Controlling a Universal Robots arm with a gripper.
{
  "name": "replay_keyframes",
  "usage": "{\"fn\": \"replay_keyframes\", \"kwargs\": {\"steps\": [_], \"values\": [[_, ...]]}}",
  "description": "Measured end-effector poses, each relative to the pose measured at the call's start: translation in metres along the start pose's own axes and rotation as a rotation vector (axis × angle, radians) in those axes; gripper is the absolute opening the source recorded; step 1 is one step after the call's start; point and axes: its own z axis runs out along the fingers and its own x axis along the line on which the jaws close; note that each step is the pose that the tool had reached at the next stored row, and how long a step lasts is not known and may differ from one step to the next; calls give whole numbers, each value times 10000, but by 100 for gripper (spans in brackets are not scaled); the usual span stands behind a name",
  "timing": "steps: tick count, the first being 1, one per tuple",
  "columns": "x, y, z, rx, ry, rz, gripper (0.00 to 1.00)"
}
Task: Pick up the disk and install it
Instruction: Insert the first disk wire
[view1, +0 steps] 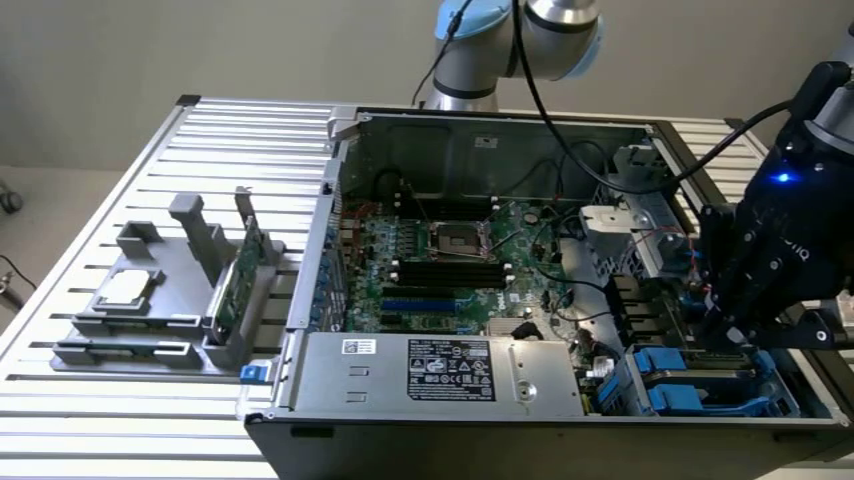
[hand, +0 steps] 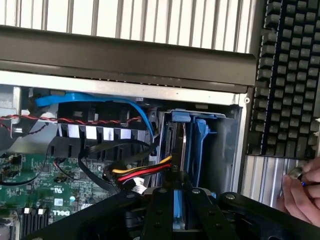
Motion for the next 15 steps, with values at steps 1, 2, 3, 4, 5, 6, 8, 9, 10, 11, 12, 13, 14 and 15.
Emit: {"fn": "replay_keyframes", "kwargs": {"steps": [1, 2, 3, 4, 5, 6, 8, 9, 10, 11, 12, 13, 14, 15], "values": [[8, 1, -1, 39, -6, 4, 16], [17, 3, -2, 67, -15, 8, 16], [27, 5, -2, 92, -24, 11, 16], [37, 7, -3, 111, -32, 15, 16], [45, 11, -4, 123, -44, 20, 16], [54, 14, -4, 134, -55, 25, 16], [72, 23, -5, 150, -85, 35, 16], [82, 29, -7, 160, -108, 36, 16], [93, 36, -7, 177, -128, 37, 16], [102, 43, -8, 195, -148, 37, 16], [112, 51, -9, 218, -177, 35, 16], [120, 60, -10, 246, -216, 32, 16], [128, 72, -10, 279, -258, 29, 16], [137, 84, -9, 318, -302, 25, 16]]}}
